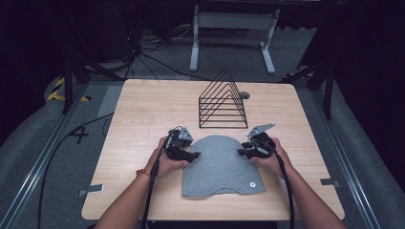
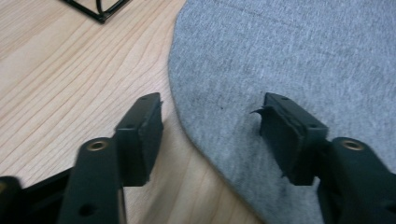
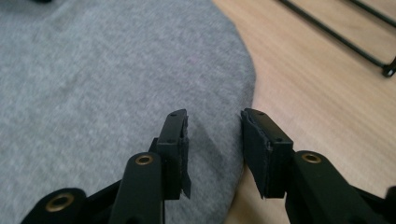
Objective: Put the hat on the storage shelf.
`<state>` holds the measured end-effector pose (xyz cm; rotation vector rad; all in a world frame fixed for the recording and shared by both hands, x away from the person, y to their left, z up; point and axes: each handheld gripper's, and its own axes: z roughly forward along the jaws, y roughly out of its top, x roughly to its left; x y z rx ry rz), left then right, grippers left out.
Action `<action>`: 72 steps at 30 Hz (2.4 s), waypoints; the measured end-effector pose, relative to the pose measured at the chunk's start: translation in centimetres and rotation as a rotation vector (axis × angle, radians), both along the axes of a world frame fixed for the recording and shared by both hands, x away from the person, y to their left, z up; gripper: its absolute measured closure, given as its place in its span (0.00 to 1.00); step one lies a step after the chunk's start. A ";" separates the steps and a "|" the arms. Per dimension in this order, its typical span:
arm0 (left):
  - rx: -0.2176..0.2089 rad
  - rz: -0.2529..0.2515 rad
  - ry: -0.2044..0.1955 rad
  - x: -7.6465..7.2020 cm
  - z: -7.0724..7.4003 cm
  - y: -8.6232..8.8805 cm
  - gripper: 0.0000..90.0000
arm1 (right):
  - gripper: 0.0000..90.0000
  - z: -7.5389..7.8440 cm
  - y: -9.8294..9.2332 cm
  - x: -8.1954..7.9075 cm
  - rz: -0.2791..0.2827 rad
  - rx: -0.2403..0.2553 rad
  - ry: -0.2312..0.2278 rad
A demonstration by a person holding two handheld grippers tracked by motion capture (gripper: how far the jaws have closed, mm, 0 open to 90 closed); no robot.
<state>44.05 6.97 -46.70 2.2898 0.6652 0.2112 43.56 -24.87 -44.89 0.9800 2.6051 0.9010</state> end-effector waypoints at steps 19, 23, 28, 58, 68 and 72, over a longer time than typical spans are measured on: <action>0.013 0.050 0.004 0.5 0.1 -0.3 0.45 | 0.43 -0.3 0.8 -0.5 -0.064 -0.005 -0.022; 0.012 0.033 0.013 0.2 0.3 -0.6 0.57 | 0.59 -0.2 0.9 -0.7 -0.040 0.005 -0.020; 0.005 0.011 0.031 0.3 0.4 -0.5 0.70 | 0.78 -0.2 0.9 -0.9 -0.035 0.022 -0.007; -0.064 -0.074 -0.101 -1.3 6.1 -1.2 0.95 | 0.94 5.0 -0.3 -3.5 0.007 0.133 -0.152; -0.083 -0.097 -0.189 -1.1 10.4 -2.0 0.95 | 0.94 8.6 -0.9 -3.6 0.004 0.140 -0.231; -0.074 -0.103 -0.220 -0.9 12.0 -2.1 0.95 | 0.94 10.0 -1.2 -3.4 -0.004 0.149 -0.257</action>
